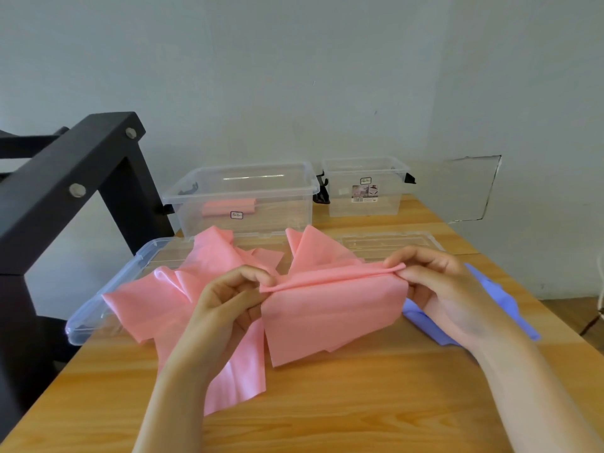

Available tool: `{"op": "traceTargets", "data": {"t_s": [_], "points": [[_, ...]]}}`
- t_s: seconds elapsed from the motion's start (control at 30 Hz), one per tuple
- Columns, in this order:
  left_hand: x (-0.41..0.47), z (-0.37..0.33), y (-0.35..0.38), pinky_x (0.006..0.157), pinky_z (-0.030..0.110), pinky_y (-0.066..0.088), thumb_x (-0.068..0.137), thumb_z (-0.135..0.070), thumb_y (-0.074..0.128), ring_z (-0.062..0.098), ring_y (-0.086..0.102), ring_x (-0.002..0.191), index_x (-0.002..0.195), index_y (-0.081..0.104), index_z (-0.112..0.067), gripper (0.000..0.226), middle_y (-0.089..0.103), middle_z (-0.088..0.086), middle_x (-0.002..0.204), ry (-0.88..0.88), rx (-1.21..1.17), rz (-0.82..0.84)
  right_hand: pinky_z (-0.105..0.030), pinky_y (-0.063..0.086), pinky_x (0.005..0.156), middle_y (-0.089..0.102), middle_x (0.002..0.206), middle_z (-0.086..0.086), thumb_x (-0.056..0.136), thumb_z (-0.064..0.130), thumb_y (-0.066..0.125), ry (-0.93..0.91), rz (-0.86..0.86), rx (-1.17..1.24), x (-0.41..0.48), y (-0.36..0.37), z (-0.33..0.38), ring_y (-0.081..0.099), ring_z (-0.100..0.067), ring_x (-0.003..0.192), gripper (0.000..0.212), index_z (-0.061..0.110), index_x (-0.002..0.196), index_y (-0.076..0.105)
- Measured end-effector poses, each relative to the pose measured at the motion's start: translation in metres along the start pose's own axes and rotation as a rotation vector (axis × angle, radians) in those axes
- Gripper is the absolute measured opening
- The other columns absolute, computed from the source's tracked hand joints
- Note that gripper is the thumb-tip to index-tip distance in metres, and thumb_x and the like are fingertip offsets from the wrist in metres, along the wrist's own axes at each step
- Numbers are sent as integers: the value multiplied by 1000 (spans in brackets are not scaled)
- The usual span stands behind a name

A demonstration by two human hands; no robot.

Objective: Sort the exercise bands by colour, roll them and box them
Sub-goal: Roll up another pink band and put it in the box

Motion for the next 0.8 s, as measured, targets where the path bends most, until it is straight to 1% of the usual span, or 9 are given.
{"op": "traceTargets", "data": {"t_s": [0.03, 0.07, 0.17, 0.2, 0.3, 0.47, 0.57, 0.7, 0.8], "points": [[0, -1, 1, 58, 20, 52, 67, -12, 76, 12, 62, 65, 71, 73, -15, 6, 65, 1, 74, -7, -8, -18, -19, 49, 58, 61, 70, -6, 82, -4, 59, -2, 15, -35, 0, -1, -1, 56, -13, 64, 28, 15, 69, 75], [1, 1, -1, 58, 20, 52, 69, -6, 69, 12, 62, 65, 69, 73, -15, 10, 65, 1, 74, -3, 6, -46, -20, 51, 60, 62, 72, -8, 80, -1, 63, 8, 19, -65, -1, 1, 2, 59, -14, 67, 22, 15, 71, 75], [0, -2, 3, 62, 19, 52, 72, -25, 76, 10, 61, 67, 69, 72, -17, 9, 66, 0, 73, -1, 106, -88, -15, 51, 63, 68, 74, -4, 75, 10, 73, -6, -9, -173, -4, 2, 6, 63, -9, 70, 2, 11, 73, 74], [0, 0, 2, 62, 18, 50, 70, -28, 81, 10, 59, 66, 69, 71, -16, 15, 65, 0, 71, 15, 204, -109, -14, 49, 63, 68, 73, -2, 77, 9, 71, -15, -37, -238, -4, 2, 6, 63, -7, 70, 2, 9, 75, 72], [2, 3, 1, 61, 13, 47, 70, -12, 82, 10, 56, 64, 70, 64, -8, 18, 62, 0, 65, 39, 408, -222, -18, 50, 65, 67, 77, -10, 82, 1, 70, -14, -62, -369, -1, 3, 2, 61, -11, 72, 9, 10, 84, 70], [4, 8, -1, 63, 14, 50, 78, 5, 74, 10, 59, 67, 93, 62, -12, 26, 64, 4, 71, 18, 440, -225, -34, 52, 82, 73, 89, -6, 80, 2, 73, 3, -55, -465, 0, 0, -3, 67, -23, 85, 22, 20, 92, 73], [4, 5, 1, 65, 13, 49, 82, 5, 69, 7, 61, 70, 88, 66, -9, 15, 67, -3, 73, 47, 491, -185, -27, 51, 76, 72, 82, -4, 84, 0, 69, -15, -53, -479, 1, 1, -2, 66, -12, 80, 15, 15, 85, 71], [4, 8, 6, 57, 18, 49, 92, -1, 58, 10, 55, 55, 89, 58, -4, 4, 56, -1, 54, 7, 420, -130, -18, 45, 64, 64, 76, -17, 91, 4, 62, -19, -42, -453, 0, 2, -1, 56, -15, 71, 9, 10, 86, 65], [2, 6, 3, 56, 21, 48, 85, -19, 68, 14, 50, 56, 86, 62, -13, 8, 49, 6, 58, -11, 295, -134, -14, 48, 59, 67, 73, -9, 91, 2, 59, -27, -47, -335, -2, 2, 2, 59, -12, 68, 8, 8, 88, 64]]}}
Point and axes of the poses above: each hand's wrist, its own x-axis towards the middle knuckle, its own y-axis out of the palm, z = x × y, the point moved 4 cm from there along x, towards the middle knuckle
